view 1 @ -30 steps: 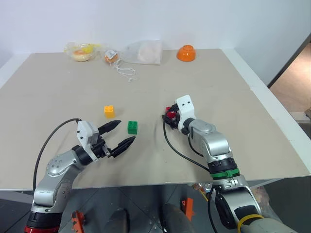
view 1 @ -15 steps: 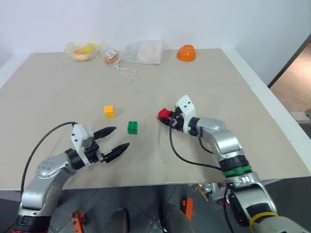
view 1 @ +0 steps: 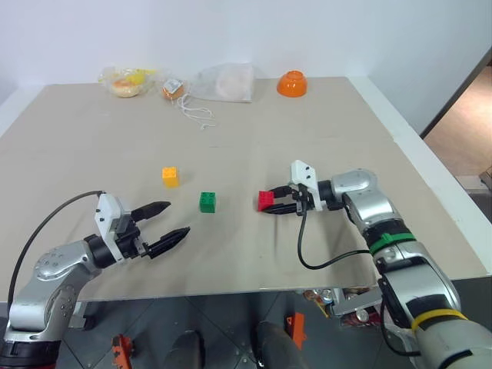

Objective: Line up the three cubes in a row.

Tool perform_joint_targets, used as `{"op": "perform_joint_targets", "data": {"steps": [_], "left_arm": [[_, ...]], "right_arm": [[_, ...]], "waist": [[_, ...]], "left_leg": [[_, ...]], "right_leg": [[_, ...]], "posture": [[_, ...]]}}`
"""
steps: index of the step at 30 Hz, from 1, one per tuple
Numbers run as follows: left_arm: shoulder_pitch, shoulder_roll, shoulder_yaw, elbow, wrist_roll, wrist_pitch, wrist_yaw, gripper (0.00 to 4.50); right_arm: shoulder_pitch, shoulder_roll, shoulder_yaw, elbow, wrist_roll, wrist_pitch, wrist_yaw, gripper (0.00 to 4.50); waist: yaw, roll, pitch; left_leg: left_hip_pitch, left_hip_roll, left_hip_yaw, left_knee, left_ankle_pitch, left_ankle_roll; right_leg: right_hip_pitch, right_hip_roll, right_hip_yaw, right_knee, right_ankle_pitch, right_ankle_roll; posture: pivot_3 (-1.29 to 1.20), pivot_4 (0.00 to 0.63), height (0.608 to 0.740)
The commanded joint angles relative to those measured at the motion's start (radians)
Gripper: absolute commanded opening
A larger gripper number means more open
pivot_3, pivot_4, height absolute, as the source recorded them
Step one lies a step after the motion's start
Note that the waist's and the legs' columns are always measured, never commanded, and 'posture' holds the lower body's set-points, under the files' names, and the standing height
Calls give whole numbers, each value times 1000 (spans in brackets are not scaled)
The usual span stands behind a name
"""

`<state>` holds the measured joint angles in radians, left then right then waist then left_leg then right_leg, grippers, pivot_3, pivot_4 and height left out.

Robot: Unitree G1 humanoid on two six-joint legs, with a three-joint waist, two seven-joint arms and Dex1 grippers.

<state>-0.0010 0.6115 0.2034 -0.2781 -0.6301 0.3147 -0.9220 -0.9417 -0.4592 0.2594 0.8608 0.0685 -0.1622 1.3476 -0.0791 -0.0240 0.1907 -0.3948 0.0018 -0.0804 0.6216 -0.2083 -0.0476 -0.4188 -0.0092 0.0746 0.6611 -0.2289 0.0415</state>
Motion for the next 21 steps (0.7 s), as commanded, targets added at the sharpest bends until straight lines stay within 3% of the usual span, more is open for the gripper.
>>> {"op": "perform_joint_targets", "data": {"steps": [1, 9, 21], "left_arm": [[17, 29, 45, -53, -16, 9, 2, 4500], [54, 42, 75, -101, -30, 31, 20, 4500], [58, 29, 56, -120, -24, 38, 50, 4500]], "right_arm": [[-65, 17, -16, 115, -23, -96, 36, 1254], [-112, 28, -9, 228, -65, -164, 121, 1254], [-81, 60, -21, 231, -75, -151, 153, 1254]], "waist": [[1, 0, 0], [1, 0, 0], [1, 0, 0]], "left_leg": [[0, 0, 0, 0, 0, 0], [1, 0, 0, 0, 0, 0], [1, 1, 0, 0, 0, 0]], "right_leg": [[0, 0, 0, 0, 0, 0], [1, 0, 0, 0, 0, -1], [1, 0, 0, 0, 0, -2]], "posture": [[0, 150, 740], [0, 150, 740], [0, 150, 740]]}}
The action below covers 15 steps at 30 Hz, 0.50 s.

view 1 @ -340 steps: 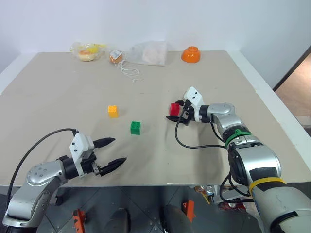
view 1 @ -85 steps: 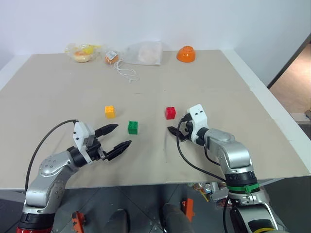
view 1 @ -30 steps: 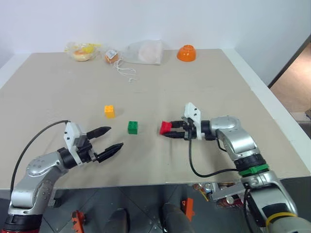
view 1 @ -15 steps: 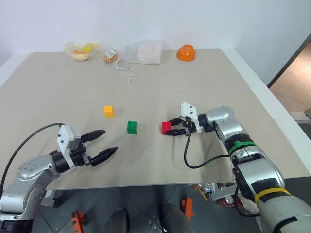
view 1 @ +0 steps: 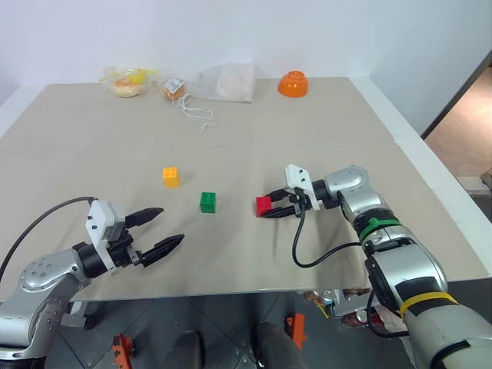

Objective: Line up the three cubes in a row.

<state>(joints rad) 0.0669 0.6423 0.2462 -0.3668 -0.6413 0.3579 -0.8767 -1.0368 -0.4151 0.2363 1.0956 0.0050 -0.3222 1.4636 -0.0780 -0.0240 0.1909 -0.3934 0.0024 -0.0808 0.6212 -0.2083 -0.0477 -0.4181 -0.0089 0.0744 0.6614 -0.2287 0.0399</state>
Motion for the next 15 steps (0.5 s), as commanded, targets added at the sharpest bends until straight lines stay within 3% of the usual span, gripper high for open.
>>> {"op": "perform_joint_targets", "data": {"steps": [1, 3, 8, 15], "left_arm": [[-13, -3, 9, -29, -11, -6, 4, 4500], [-22, -6, 0, -22, -5, -9, 5, 4500], [-57, -12, -46, 23, 51, -13, 24, 4500], [-87, -62, -149, 93, 199, 8, 150, 4500]], "right_arm": [[19, 19, 3, -3, -16, 9, 27, 1254], [25, 24, 6, 4, -28, 20, 5, 2263], [29, 15, -1, 12, -52, 3, -42, 3862], [-16, -70, -29, -7, -43, 8, -5, 3992]], "waist": [[0, 0, 0], [0, 0, 0], [0, 0, 0], [5, 0, 0]], "left_leg": [[0, 0, 0, 0, 0, 0], [0, 1, 0, 0, 0, 0], [2, 2, 0, 0, 0, 0], [1, 2, 0, 1, 0, 0]], "right_leg": [[0, 0, 0, 0, 0, 0], [0, 1, 0, 0, 0, -1], [1, 3, 0, 1, 1, -2], [1, 2, 0, 1, 1, -2]], "posture": [[0, 150, 740], [0, 150, 740], [0, 150, 740], [0, 150, 740]]}}
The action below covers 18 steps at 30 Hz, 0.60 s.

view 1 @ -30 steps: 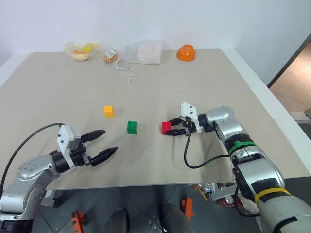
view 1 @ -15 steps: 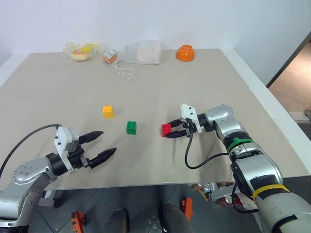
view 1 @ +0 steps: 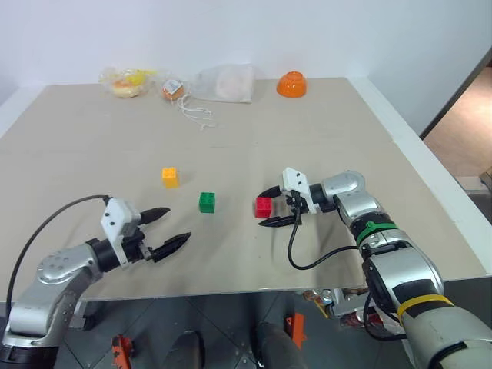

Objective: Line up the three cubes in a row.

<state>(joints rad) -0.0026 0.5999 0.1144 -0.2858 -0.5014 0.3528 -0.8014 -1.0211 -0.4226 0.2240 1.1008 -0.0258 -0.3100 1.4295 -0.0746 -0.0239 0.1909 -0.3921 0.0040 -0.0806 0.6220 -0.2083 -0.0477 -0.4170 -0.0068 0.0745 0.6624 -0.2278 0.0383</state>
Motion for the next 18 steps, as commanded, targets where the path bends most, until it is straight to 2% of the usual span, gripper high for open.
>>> {"op": "perform_joint_targets", "data": {"steps": [1, 5, 9, 18], "left_arm": [[-21, -33, -23, 17, 70, 27, 103, 4500], [-29, -79, -34, -1, 65, 107, 177, 4500], [-61, -145, -45, -23, 45, 169, 246, 4500], [-160, -256, -89, 2, 88, 258, 382, 4500]], "right_arm": [[-46, -83, -25, -22, -6, -6, 40, 3992], [-102, -147, -77, -77, 60, 43, 119, 3992], [-149, -179, -133, -154, 123, 99, 119, 3992], [-38, -152, -157, -466, 246, 300, 95, 3992]], "waist": [[5, 1, 0], [5, 1, 1], [2, 2, 1], [4, 2, 1]], "left_leg": [[0, 0, 0, 1, 0, 0], [-1, -3, 0, 3, 0, 0], [0, -2, 0, 3, 0, 0], [-1, -2, -1, 4, 0, 0]], "right_leg": [[0, 0, 0, 0, 0, 0], [0, -3, 1, 0, 1, 3], [0, -2, 0, 1, 1, 2], [1, -2, 0, 1, 2, 3]], "posture": [[0, 150, 740], [0, 150, 740], [0, 150, 740], [0, 150, 740]]}}
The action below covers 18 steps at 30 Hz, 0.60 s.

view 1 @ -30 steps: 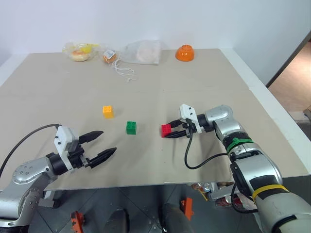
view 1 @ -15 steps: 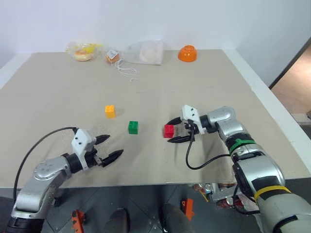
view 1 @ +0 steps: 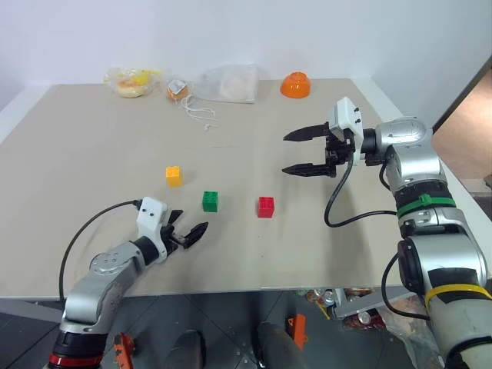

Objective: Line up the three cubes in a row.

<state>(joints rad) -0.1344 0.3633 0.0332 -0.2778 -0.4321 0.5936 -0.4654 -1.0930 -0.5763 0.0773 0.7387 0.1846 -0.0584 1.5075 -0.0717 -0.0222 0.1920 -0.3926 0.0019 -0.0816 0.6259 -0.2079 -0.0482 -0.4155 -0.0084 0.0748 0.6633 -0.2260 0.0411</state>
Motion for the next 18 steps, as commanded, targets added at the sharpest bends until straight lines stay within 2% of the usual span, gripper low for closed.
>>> {"op": "perform_joint_targets", "data": {"steps": [1, 6, 10, 18], "left_arm": [[-37, -32, -10, 2, 24, 19, 60, 4500], [-83, -88, -21, 68, 53, 15, 107, 4500], [-122, -99, -46, 101, 82, 20, 116, 4500], [-172, -131, -102, 110, 124, 38, 122, 4500]], "right_arm": [[51, 3, -7, -124, 36, 57, 7, 3992], [100, 8, -2, -192, 37, 94, -18, 3992], [97, 12, -6, -199, 39, 108, -30, 3992], [102, 14, -4, -206, 42, 110, -40, 3992]], "waist": [[2, 0, 0], [7, 0, 0], [8, 0, 0], [12, 0, 0]], "left_leg": [[0, 0, 0, 0, 0, 0], [0, -2, 0, 2, 0, 0], [4, -2, 0, 7, 1, -1], [2, -4, 0, 10, 4, 0]], "right_leg": [[0, 0, 0, 0, 0, 0], [1, -1, 0, 0, 1, 2], [6, -1, 0, 0, 3, 3], [8, -3, 0, 0, 3, 3]], "posture": [[0, 150, 740], [0, 150, 740], [0, 150, 740], [0, 150, 740]]}}
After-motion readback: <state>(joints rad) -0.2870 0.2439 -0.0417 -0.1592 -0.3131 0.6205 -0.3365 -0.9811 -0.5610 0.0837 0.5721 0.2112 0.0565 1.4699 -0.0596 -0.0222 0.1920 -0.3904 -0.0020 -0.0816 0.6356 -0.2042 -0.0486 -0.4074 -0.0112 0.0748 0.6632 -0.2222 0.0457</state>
